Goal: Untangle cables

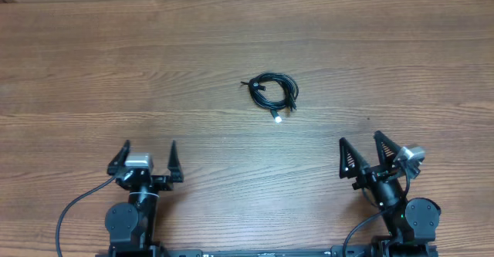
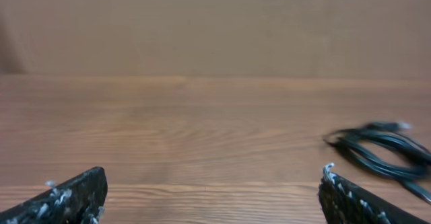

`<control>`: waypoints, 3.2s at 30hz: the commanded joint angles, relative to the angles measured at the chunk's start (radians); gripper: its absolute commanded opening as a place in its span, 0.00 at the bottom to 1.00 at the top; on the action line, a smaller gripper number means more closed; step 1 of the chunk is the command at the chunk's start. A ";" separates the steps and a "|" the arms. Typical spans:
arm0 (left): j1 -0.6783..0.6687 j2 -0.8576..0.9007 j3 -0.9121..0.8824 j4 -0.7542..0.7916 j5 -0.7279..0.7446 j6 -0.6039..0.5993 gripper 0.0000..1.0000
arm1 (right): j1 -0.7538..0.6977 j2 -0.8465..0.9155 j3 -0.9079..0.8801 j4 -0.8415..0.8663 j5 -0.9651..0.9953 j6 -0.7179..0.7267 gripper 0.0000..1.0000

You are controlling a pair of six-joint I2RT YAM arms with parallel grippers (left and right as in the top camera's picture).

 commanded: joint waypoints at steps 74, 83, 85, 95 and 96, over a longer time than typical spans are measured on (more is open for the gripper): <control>-0.447 1.521 2.160 -1.588 -0.144 -0.281 1.00 | 0.304 2.129 1.479 -0.649 0.320 -0.096 0.47; -0.447 1.522 2.160 -1.597 -0.162 -0.280 1.00 | 0.304 2.128 1.484 -0.665 0.320 -0.097 0.04; -0.447 1.522 2.160 -1.595 -0.174 -0.281 1.00 | 0.304 2.099 1.508 -0.702 0.321 -0.100 0.04; -0.447 1.529 2.160 -1.570 -0.290 -0.285 1.00 | 0.310 1.796 1.790 -0.968 0.317 -0.140 0.04; -0.447 1.530 2.160 -1.563 -0.290 -0.286 1.00 | 0.312 1.769 1.810 -0.993 0.311 -0.153 0.04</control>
